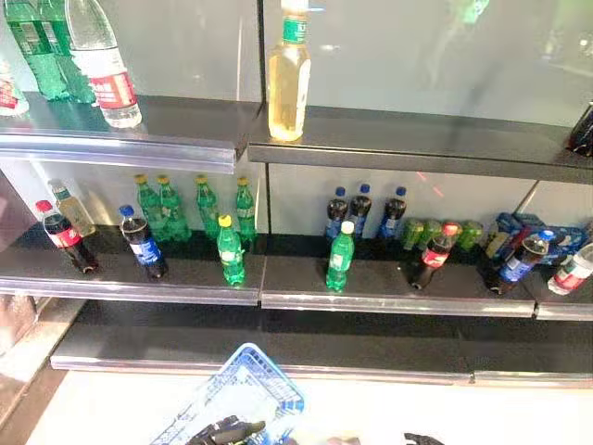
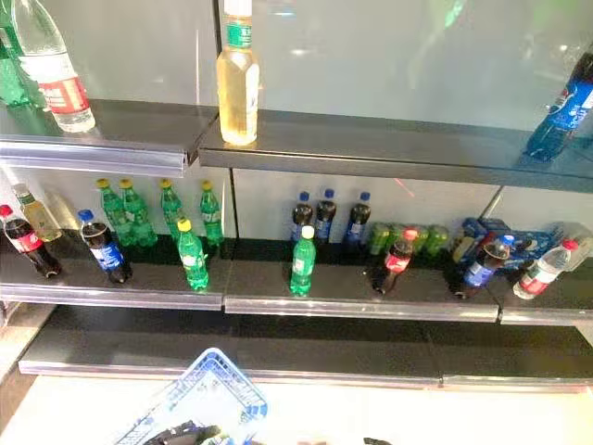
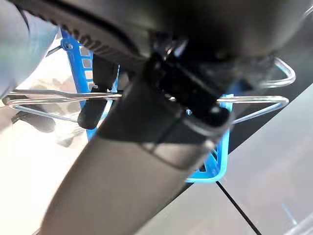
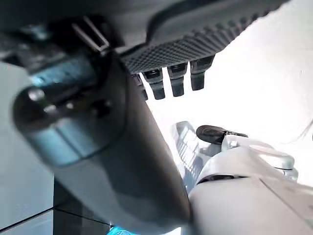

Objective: Pick up the drink and place into the basket.

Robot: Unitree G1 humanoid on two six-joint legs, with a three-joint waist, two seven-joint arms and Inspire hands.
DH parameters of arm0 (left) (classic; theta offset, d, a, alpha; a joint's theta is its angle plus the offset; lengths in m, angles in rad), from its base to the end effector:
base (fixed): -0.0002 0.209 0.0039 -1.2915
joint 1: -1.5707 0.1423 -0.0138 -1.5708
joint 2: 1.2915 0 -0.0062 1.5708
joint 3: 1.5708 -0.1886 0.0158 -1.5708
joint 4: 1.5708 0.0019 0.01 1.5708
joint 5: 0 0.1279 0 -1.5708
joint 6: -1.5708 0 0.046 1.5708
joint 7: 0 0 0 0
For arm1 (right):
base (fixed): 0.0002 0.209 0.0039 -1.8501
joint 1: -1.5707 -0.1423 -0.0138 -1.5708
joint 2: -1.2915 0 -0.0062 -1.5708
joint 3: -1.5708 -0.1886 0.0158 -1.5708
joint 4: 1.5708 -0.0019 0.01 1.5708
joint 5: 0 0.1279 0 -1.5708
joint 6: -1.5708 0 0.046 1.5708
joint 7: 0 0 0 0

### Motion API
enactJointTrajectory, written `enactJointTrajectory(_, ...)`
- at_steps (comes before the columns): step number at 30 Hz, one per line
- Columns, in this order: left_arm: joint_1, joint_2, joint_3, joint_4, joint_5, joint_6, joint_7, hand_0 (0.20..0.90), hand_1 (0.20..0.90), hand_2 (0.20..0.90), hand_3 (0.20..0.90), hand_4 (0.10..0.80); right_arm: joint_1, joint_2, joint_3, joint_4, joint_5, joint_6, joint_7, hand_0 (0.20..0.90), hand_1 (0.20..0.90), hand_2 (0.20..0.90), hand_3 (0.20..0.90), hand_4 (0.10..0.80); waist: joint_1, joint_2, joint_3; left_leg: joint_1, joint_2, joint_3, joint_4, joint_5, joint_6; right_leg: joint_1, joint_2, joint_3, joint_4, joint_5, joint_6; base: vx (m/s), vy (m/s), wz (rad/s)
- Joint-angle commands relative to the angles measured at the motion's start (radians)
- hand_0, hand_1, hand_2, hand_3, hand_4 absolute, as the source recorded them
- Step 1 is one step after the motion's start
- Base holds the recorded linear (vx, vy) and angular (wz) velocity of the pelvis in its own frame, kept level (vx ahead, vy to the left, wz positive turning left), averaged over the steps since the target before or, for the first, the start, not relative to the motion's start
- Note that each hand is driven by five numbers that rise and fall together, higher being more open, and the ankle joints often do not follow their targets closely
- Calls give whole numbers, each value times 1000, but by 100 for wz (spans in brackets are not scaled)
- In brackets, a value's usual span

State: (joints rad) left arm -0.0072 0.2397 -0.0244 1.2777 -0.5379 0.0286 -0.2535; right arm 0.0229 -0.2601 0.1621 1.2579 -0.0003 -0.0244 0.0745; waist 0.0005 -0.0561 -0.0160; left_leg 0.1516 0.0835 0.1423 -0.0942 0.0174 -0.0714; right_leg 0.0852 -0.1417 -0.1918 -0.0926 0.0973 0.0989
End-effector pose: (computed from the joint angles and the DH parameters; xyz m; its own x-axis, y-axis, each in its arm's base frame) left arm 0.0620 0.2314 -0.1112 0.3804 -0.0200 -0.9246 -0.3848 0.9057 -0.1779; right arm 0.0558 -0.2310 -0.1115 0.2920 -0.1214 -0.9487 -0.1836 0.9663 -0.1802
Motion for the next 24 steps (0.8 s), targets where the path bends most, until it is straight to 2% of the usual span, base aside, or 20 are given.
enactJointTrajectory(1, -34, 43, -19, 12, 55, -29, -46, 300, 300, 300, 200, 100, -34, -44, 35, 42, -39, 5, -5, 900, 900, 900, 900, 800, 24, 54, 65, -14, -84, 2, 7, -56, 40, 59, 24, -51, 26, -69, 42, 0, 0, 0)
enactJointTrajectory(13, -27, 43, -17, 6, 49, -37, -50, 300, 300, 300, 200, 100, -27, -40, 32, 46, -41, -5, -2, 900, 900, 900, 900, 800, 21, 51, 63, -10, -80, 11, 7, -58, 38, 60, 27, -50, 23, -68, 42, 0, -3, 0)
enactJointTrajectory(20, -34, 53, -8, 8, 45, -31, -41, 300, 300, 300, 200, 100, -24, -33, 38, 39, -43, -3, 7, 900, 900, 900, 900, 800, 13, 49, 65, -9, -68, 26, 7, -55, 35, 55, 35, -48, 33, -76, 39, -8, -106, -1)
enactJointTrajectory(22, -32, 56, -4, 1, 27, -29, -41, 300, 300, 300, 200, 100, -23, -32, 45, 38, -57, -1, 15, 900, 900, 900, 900, 800, 9, 51, 69, -8, -61, 31, 7, -52, 31, 52, 42, -46, 37, -80, 35, -6, -158, 0)
enactJointTrajectory(24, -36, 46, -8, -24, -28, -33, -48, 300, 300, 300, 200, 100, -34, -39, 65, 25, -74, 18, 20, 900, 900, 900, 900, 800, 16, 63, 97, -19, -46, 23, 7, -26, 14, 33, 50, -52, 49, -87, 21, -81, -198, 1)
